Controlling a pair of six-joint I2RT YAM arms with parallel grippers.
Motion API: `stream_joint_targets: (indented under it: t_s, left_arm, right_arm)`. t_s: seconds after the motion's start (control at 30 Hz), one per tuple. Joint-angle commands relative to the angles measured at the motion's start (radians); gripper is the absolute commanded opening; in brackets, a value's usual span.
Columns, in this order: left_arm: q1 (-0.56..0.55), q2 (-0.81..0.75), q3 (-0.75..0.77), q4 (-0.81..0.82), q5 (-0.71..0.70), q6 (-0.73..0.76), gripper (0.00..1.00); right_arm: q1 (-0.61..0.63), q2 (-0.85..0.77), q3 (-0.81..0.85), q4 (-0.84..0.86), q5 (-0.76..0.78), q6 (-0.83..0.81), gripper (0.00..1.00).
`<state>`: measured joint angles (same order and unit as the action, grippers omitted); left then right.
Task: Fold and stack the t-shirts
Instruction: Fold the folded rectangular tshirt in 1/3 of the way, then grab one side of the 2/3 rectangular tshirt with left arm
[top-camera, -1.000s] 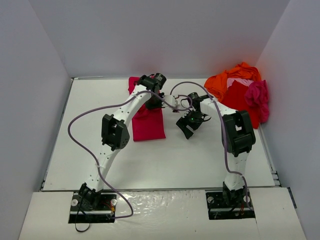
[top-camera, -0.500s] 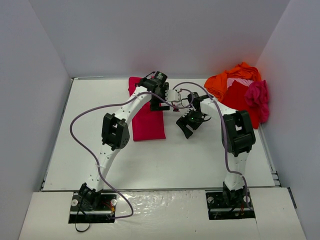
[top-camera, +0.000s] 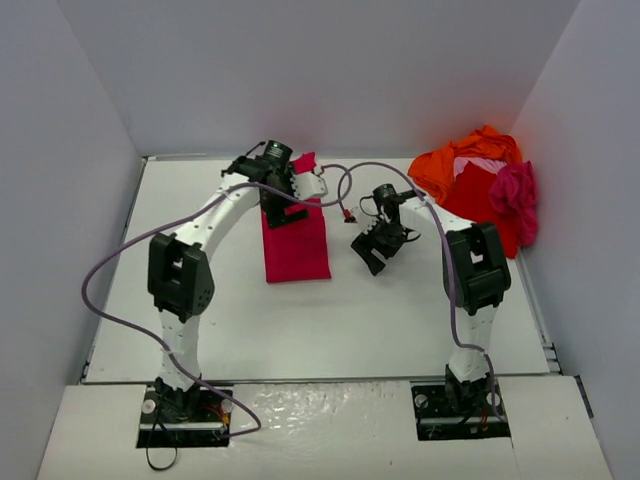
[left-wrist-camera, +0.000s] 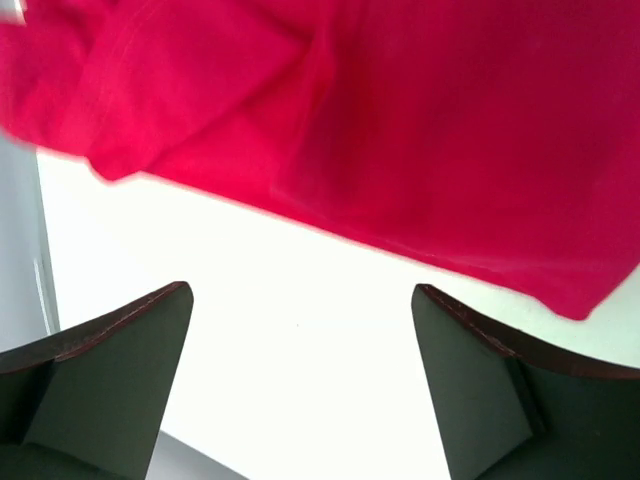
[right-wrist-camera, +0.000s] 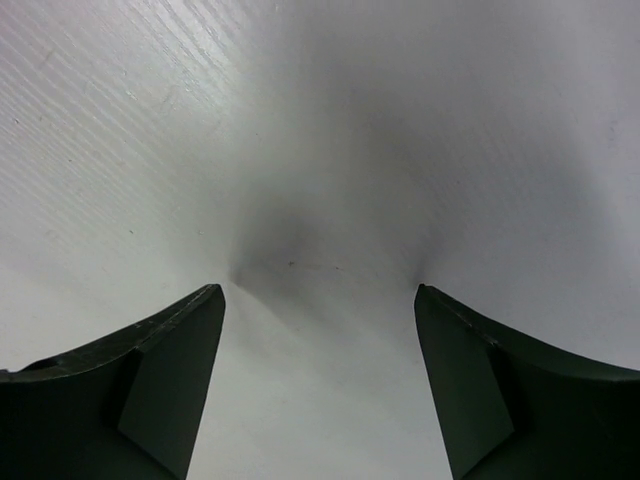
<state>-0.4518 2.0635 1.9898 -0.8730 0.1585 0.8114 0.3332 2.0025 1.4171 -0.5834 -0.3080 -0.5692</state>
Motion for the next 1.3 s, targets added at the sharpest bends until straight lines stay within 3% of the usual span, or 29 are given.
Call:
stream_joint_targets:
  t_s: [0.0,0.1,0.23,0.5,1.27]
  left_arm:
    - [0.037,-0.237,-0.282,0.143,0.038,-0.093,0.88]
    - [-0.034,-0.344,-0.499,0.198,-0.009,-0.072,0.86]
    - [-0.134,-0.383,-0.615,0.227,-0.040,-0.075,0.85]
    - [-0.262,-0.337,-0.589,0.275,-0.078,-0.106,0.84]
    - [-0.270,-0.172,-0.562,0.355,-0.125,-0.081,0.82]
  right_arm:
    - [-0.009,-0.095,0.062,-0.010,0.041,0.031,0.74]
    - [-0.020,-0.097,0.064,-0.005,0.056,0.043,0.74]
    - [-0.026,-0.096,0.044,0.005,0.062,0.064,0.74]
    - [-0.046,-0.114,-0.011,0.029,0.099,0.079,0.74]
    - [-0.059,-0.116,-0.045,0.040,0.072,0.072,0.74]
